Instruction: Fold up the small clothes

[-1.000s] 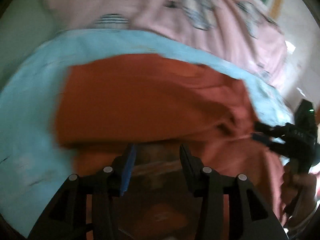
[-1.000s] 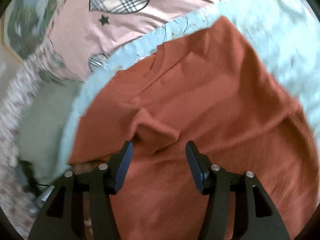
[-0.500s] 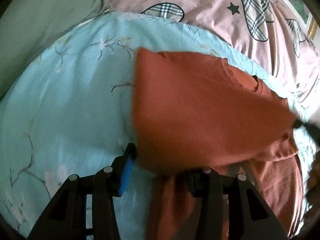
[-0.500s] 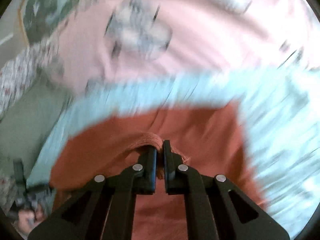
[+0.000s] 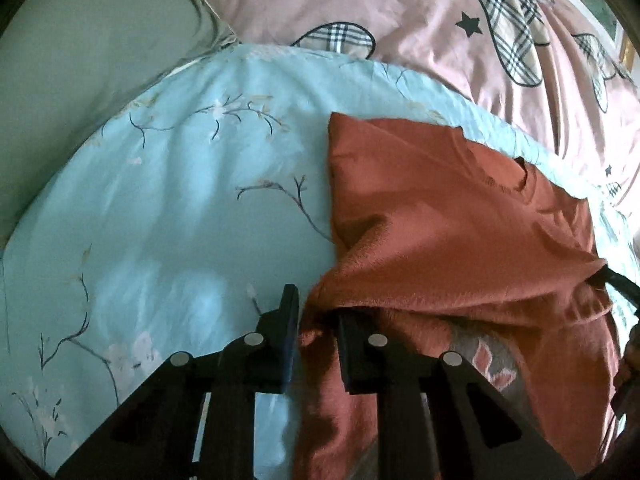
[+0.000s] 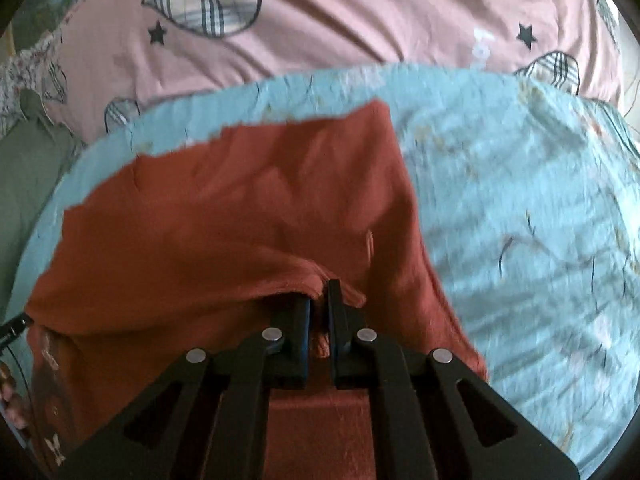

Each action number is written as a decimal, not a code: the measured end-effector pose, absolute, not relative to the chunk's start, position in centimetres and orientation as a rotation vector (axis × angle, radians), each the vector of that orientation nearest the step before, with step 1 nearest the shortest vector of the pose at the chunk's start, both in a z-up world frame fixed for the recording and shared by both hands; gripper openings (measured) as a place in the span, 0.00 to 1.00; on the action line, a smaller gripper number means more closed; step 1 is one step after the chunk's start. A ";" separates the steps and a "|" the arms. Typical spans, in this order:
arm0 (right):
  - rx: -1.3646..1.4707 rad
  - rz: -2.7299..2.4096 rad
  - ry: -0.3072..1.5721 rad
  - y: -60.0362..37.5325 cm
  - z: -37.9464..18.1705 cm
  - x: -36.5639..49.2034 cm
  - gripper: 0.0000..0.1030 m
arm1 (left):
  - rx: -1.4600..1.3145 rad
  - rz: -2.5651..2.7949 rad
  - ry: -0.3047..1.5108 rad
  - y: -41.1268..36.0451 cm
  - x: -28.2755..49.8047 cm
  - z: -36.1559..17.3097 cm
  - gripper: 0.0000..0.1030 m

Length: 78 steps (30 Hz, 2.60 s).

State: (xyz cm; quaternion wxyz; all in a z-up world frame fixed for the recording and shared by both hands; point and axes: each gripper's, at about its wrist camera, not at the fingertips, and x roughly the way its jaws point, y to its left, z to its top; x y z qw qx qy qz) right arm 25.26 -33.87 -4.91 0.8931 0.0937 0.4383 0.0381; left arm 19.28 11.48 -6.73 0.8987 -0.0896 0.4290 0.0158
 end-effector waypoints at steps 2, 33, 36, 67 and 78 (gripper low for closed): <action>0.181 0.084 0.922 -33.8 -5.2 24.8 0.13 | -0.181 0.033 0.900 11.7 19.0 -7.1 0.17; 0.455 0.310 0.935 -28.6 -3.3 19.8 0.42 | -0.374 -0.283 1.080 12.7 32.1 -8.3 0.44; 0.455 0.311 0.926 -28.7 -3.3 19.2 0.42 | -0.369 -0.275 1.048 12.7 33.8 -7.7 0.08; 0.575 0.171 1.029 -43.2 -5.1 -2.7 0.53 | -0.284 -0.398 1.116 10.6 -2.4 -9.7 0.51; 0.682 0.371 1.033 -41.9 -7.2 -4.5 0.07 | -0.286 -0.472 1.160 9.2 -3.5 -10.7 0.05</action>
